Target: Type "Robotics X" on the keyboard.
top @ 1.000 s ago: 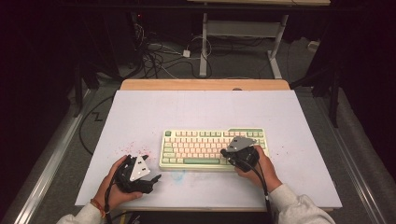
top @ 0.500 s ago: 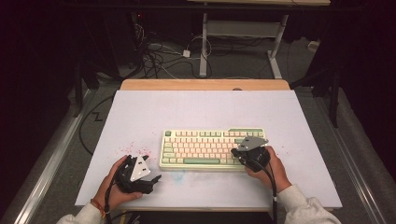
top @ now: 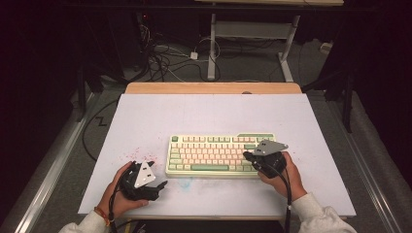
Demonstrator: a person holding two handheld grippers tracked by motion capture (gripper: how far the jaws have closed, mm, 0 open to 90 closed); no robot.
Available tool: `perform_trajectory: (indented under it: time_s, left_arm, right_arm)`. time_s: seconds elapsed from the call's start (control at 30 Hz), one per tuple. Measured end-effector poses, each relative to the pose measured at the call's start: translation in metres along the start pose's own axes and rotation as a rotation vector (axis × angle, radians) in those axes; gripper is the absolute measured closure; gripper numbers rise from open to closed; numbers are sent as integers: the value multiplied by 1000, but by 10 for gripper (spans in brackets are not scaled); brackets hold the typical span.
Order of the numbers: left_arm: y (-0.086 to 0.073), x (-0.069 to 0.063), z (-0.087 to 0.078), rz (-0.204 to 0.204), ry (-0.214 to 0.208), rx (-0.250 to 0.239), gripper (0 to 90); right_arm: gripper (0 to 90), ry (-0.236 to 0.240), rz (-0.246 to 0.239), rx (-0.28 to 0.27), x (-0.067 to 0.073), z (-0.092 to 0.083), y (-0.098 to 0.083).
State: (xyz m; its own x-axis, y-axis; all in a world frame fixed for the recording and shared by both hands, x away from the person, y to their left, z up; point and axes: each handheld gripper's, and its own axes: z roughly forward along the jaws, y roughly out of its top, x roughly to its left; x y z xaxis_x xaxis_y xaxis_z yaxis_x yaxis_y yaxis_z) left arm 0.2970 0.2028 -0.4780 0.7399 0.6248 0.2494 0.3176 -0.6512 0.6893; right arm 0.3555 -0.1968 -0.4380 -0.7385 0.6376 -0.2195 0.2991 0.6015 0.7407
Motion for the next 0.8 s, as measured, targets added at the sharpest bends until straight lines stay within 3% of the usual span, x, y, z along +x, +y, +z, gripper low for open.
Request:
perform_trajectory:
  time_s: [0.23,0.6,0.8]
  left_arm:
    - [0,3,-1,-13,2,-6,282]
    - [0,5,-2,-31,-7,-9,277]
    - [1,7,-5,-41,0,-14,345]
  right_arm:
    - [775,-1,7,-46,0,-8,-2]
    - [358,-31,29,-113,6,-20,-3]
    - [292,-75,22,-138,9,-26,-6]
